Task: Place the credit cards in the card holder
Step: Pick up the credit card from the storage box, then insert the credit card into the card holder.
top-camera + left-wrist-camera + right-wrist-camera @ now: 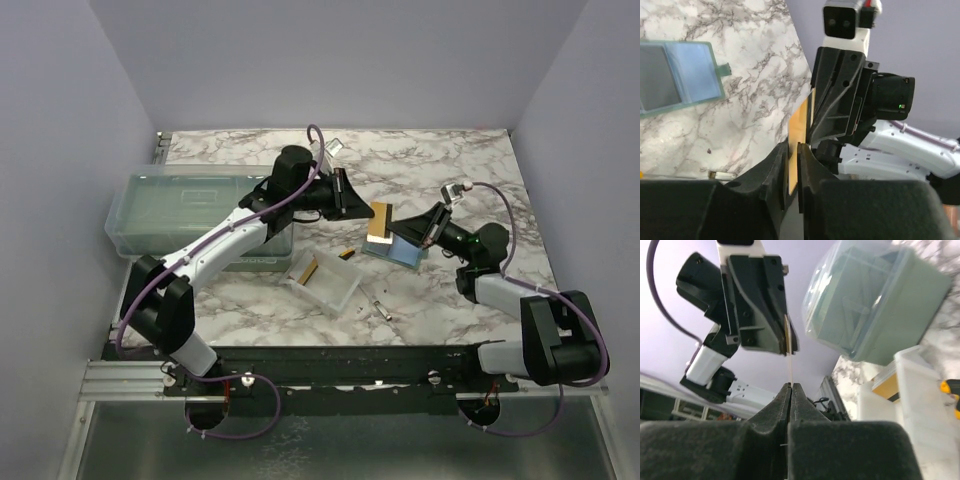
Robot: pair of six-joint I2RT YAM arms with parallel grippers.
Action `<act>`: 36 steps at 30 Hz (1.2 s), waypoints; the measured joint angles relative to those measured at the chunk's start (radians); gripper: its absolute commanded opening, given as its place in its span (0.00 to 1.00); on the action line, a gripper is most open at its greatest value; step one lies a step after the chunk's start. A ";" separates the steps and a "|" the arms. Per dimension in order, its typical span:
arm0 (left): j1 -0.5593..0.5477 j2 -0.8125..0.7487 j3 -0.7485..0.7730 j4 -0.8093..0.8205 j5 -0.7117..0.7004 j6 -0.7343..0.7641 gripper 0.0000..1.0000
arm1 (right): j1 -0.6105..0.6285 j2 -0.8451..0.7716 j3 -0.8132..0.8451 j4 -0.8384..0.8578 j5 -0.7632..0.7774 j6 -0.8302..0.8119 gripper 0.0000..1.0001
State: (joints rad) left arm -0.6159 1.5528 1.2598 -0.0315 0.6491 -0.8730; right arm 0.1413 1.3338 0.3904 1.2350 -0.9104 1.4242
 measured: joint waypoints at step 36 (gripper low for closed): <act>-0.034 0.645 0.343 -0.213 -0.106 0.188 0.23 | -0.274 0.302 0.210 -1.058 -0.043 -0.806 0.00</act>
State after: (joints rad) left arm -0.6502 2.1979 1.6028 -0.2447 0.5434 -0.6853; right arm -0.1326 1.6356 0.6006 0.1772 -0.9531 0.6186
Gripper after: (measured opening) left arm 0.244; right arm 0.005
